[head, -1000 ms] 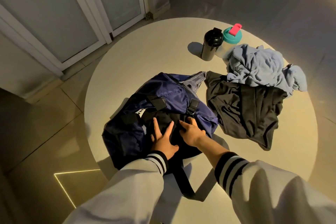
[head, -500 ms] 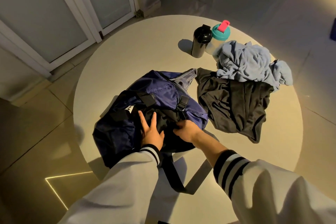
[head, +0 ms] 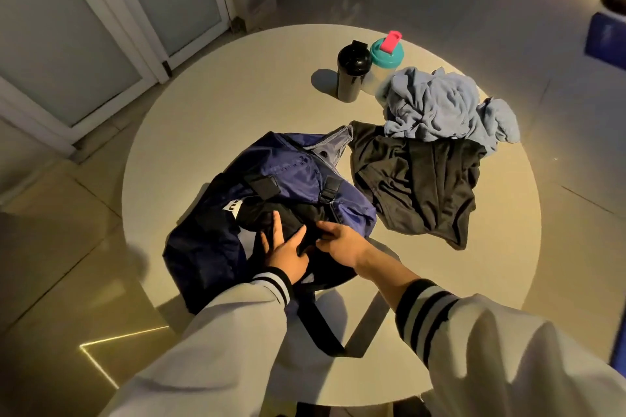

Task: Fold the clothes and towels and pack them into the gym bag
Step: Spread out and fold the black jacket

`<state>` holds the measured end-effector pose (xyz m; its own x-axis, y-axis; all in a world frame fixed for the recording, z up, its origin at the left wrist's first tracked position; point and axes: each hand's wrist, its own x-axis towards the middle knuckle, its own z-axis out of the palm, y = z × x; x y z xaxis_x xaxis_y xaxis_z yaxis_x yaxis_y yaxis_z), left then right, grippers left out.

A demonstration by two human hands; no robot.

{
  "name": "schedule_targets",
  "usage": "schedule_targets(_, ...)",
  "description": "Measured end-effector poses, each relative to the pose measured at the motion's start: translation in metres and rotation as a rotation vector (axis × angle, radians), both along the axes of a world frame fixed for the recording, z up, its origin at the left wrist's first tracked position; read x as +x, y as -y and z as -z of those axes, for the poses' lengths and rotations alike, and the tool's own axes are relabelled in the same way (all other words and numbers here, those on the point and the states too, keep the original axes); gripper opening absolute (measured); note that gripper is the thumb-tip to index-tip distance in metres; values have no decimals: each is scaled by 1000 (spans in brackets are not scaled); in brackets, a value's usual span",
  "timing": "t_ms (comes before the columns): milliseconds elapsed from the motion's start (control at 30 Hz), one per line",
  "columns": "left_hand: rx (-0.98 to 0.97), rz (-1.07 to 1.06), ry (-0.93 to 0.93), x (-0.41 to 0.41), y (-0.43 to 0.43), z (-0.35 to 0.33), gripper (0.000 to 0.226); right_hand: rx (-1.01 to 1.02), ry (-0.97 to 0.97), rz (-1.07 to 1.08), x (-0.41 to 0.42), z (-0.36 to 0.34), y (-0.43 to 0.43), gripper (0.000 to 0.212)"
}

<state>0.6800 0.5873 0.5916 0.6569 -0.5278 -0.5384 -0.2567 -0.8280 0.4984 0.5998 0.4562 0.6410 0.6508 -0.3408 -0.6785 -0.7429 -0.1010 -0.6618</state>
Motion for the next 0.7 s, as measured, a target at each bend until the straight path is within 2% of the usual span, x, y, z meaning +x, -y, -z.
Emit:
schedule_targets(100, -254, -216, 101, -6, -11, 4, 44, 16, 26, 103, -1, 0, 0, 50)
schedule_targets(167, -290, -375, 180, -13, -17, 5, 32, 14, 26, 114, -2, 4, -1, 49)
schedule_targets(233, -245, -358, 164, -20, -21, 9, 27, 28, 18, 111, -3, 7, -4, 48)
schedule_targets(300, -176, -237, 70, -25, -22, 11, 36, 40, 2, 106, -5, 10, -5, 47)
schedule_targets(367, -50, -124, 52, -25, -19, 8, 48, 41, 6, 92, -6, 10, -6, 47)
schedule_targets(467, 50, -108, 17, -22, -9, -4, 52, 26, 50, 89, -10, 6, -7, 48)
schedule_targets(533, 36, -168, 8, -20, -6, -7, 46, -22, 81, 104, -12, 4, -9, 45)
schedule_targets(600, -25, -233, 80, -25, -3, -15, 37, -83, 108, 127, -19, -2, -8, 38)
schedule_targets(700, -232, -283, 147, -43, 8, -36, 26, -215, 194, 160, -38, -13, 2, 32)
